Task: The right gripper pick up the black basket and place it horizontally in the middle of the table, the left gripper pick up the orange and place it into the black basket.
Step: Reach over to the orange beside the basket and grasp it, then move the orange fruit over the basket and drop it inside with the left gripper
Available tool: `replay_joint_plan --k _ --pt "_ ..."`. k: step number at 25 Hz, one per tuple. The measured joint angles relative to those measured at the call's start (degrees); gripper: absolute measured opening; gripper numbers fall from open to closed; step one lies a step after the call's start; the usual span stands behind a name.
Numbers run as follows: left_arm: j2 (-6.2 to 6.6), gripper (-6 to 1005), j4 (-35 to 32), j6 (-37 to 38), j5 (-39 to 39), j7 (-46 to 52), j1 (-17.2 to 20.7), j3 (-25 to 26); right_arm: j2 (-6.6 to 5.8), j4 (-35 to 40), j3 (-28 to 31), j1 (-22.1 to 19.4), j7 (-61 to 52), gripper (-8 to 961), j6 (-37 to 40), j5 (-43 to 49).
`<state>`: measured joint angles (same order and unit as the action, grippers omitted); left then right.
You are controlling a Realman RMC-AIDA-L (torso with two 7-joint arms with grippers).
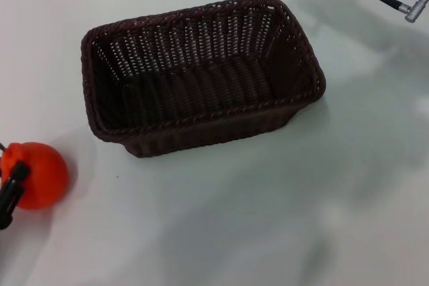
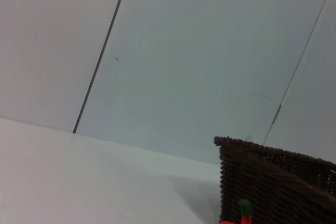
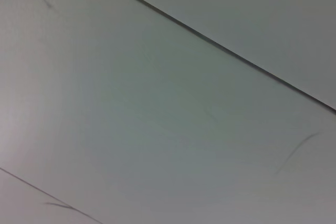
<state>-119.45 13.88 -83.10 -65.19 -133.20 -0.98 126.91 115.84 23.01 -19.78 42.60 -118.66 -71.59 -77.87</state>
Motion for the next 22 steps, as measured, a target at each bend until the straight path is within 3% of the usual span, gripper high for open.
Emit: replay_joint_plan --k 7,12,18,22 --pt "0.06 320 0.3 -0.6 0.0 0.1 -0.7 0.0 0.00 -0.1 0.3 -0.4 0.6 766 0.6 0.0" --pt "0.07 218 0.3 -6.6 0.6 0.7 -1.3 2.4 0.00 -0.1 0.3 -0.4 0.7 765 1.3 0.0" --pt "-2.36 171 0.6 -16.9 0.7 2.2 -5.5 11.3 0.55 0.0 0.3 -1.1 3.1 765 1.9 -1.9" --pt "-3.43 148 1.6 -19.4 0.5 4.5 -10.6 12.5 0.66 0.0 0.3 -1.4 3.7 767 2.0 -2.5"
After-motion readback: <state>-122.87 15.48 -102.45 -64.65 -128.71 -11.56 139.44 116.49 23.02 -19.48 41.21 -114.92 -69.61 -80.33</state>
